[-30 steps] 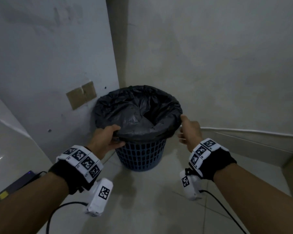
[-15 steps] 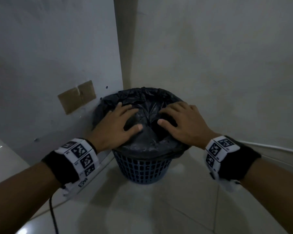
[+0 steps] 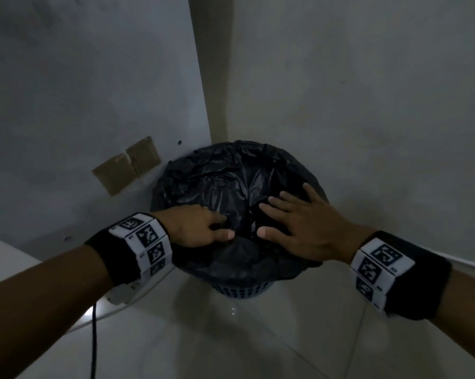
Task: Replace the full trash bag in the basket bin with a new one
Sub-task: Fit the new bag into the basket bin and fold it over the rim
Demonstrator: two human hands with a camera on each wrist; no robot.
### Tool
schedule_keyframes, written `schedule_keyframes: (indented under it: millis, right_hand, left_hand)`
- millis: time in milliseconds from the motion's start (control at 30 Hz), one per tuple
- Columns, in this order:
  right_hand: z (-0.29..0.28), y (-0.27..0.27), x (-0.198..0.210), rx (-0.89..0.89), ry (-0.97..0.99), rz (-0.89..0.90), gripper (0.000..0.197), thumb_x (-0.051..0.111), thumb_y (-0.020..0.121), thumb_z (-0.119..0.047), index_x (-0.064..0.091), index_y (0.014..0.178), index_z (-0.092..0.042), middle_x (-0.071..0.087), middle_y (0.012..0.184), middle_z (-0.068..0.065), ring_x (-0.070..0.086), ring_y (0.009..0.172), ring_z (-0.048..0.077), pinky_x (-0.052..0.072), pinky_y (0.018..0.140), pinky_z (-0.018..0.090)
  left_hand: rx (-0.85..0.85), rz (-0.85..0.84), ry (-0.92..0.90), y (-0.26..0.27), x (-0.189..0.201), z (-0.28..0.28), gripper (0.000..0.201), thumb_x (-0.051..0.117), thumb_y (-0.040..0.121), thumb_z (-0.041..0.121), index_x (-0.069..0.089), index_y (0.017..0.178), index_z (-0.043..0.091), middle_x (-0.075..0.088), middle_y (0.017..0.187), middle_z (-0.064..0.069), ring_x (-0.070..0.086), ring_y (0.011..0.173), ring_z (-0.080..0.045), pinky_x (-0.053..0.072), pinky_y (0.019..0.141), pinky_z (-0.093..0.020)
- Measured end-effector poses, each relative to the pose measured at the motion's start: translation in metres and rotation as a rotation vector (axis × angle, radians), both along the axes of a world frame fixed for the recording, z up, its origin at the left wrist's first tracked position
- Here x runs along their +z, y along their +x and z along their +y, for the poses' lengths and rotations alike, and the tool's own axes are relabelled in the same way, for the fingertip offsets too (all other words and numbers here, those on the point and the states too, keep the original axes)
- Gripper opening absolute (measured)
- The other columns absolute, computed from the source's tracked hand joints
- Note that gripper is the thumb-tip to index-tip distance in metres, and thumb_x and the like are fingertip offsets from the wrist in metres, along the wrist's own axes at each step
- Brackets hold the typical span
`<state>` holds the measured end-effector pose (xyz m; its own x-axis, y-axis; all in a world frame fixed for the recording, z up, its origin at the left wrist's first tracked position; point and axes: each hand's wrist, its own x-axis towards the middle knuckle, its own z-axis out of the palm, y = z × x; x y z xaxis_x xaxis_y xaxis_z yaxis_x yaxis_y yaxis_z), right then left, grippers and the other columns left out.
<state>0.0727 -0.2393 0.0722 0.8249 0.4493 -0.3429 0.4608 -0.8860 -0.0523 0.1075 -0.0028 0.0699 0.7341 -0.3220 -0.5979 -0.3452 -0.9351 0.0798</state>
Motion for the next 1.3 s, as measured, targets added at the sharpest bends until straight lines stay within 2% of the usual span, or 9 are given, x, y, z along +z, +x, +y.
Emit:
schedule_keyframes:
  millis: [233, 367, 533, 667, 833, 967, 1067, 1167, 1300]
  right_hand:
    - [0.041, 0.015, -0.015, -0.114, 0.037, 0.337, 0.08, 0.001, 0.086, -0.074, -0.011, 0.152, -0.031, -0.003, 0.162, -0.002, 0.003, 0.15, 0.02, -0.01, 0.118, 0.053]
    - [0.043, 0.009, -0.022, -0.098, -0.015, 0.444, 0.071, -0.005, 0.085, -0.072, -0.007, 0.15, -0.043, -0.006, 0.162, -0.007, -0.003, 0.15, 0.025, -0.014, 0.114, 0.059]
    - [0.034, 0.006, -0.027, -0.143, 0.086, 0.416, 0.098, -0.021, 0.06, -0.074, 0.006, 0.15, -0.045, -0.002, 0.162, -0.008, -0.001, 0.15, 0.02, -0.01, 0.116, 0.055]
    - [0.018, 0.0, -0.036, -0.208, 0.013, 0.462, 0.122, -0.032, 0.051, -0.08, 0.029, 0.148, -0.038, 0.024, 0.159, -0.001, 0.018, 0.147, 0.022, -0.003, 0.119, 0.05]
    - [0.024, -0.005, -0.026, -0.166, 0.045, 0.345, 0.073, 0.004, 0.088, -0.06, 0.048, 0.137, -0.028, 0.047, 0.146, 0.001, 0.034, 0.139, 0.023, 0.011, 0.119, 0.047]
    - [0.024, 0.007, -0.008, -0.05, -0.202, 0.207, 0.067, 0.003, 0.094, -0.054, 0.026, 0.15, -0.025, 0.021, 0.159, 0.006, 0.005, 0.149, 0.032, -0.006, 0.116, 0.056]
    - [0.014, 0.013, -0.011, -0.039, -0.551, 0.37, 0.069, 0.011, 0.095, -0.062, 0.002, 0.153, -0.026, 0.0, 0.162, 0.008, -0.009, 0.148, 0.033, -0.018, 0.112, 0.058]
    - [0.014, 0.02, -0.005, -0.12, -0.802, 0.293, 0.074, 0.015, 0.088, -0.075, 0.024, 0.149, -0.034, 0.031, 0.155, -0.007, 0.016, 0.148, 0.014, -0.013, 0.114, 0.06]
    - [0.029, 0.028, 0.01, -0.158, -0.463, 0.384, 0.056, 0.034, 0.096, -0.052, 0.044, 0.141, -0.019, 0.045, 0.145, 0.008, 0.033, 0.137, 0.031, 0.014, 0.116, 0.054]
  left_hand:
    - [-0.124, -0.224, -0.276, 0.041, 0.001, -0.01, 0.039, 0.04, 0.097, 0.044, 0.048, 0.134, 0.033, 0.05, 0.139, 0.006, 0.046, 0.125, -0.017, 0.041, 0.102, -0.038]
    - [-0.333, -0.16, -0.21, 0.048, -0.006, -0.026, 0.05, 0.033, 0.1, 0.042, 0.021, 0.149, 0.034, 0.007, 0.16, 0.007, -0.003, 0.148, -0.02, 0.01, 0.12, -0.043]
    - [-0.44, 0.089, 0.18, 0.051, -0.018, -0.036, 0.061, 0.012, 0.095, 0.061, 0.002, 0.151, 0.036, -0.011, 0.16, 0.005, -0.019, 0.145, -0.024, -0.009, 0.117, -0.051]
    - [-0.308, 0.182, 0.394, 0.043, -0.039, -0.012, 0.081, 0.01, 0.083, 0.077, -0.002, 0.151, 0.034, -0.003, 0.16, 0.006, -0.007, 0.147, -0.02, -0.01, 0.116, -0.043]
    - [-0.346, 0.147, 0.264, 0.034, -0.036, -0.017, 0.069, 0.022, 0.094, 0.063, 0.019, 0.151, 0.025, 0.016, 0.159, -0.001, 0.012, 0.145, -0.023, 0.008, 0.118, -0.042]
    - [-0.364, 0.215, 0.195, 0.022, -0.03, -0.023, 0.068, 0.012, 0.093, 0.065, 0.007, 0.152, 0.031, 0.0, 0.16, 0.004, -0.004, 0.148, -0.023, -0.003, 0.118, -0.049]
    - [-0.315, 0.379, 0.305, 0.008, -0.034, -0.009, 0.078, 0.011, 0.087, 0.073, -0.004, 0.151, 0.031, -0.009, 0.16, 0.002, -0.01, 0.147, -0.025, -0.011, 0.117, -0.049]
    - [-0.315, 0.301, 0.25, 0.003, -0.032, -0.007, 0.066, 0.026, 0.095, 0.058, 0.025, 0.149, 0.021, 0.022, 0.157, -0.006, 0.017, 0.144, -0.028, 0.005, 0.119, -0.045]
    - [-0.177, 0.267, 0.053, 0.013, -0.029, -0.023, 0.061, 0.024, 0.096, 0.058, 0.027, 0.148, 0.026, 0.034, 0.152, -0.004, 0.033, 0.137, -0.025, 0.022, 0.115, -0.04]
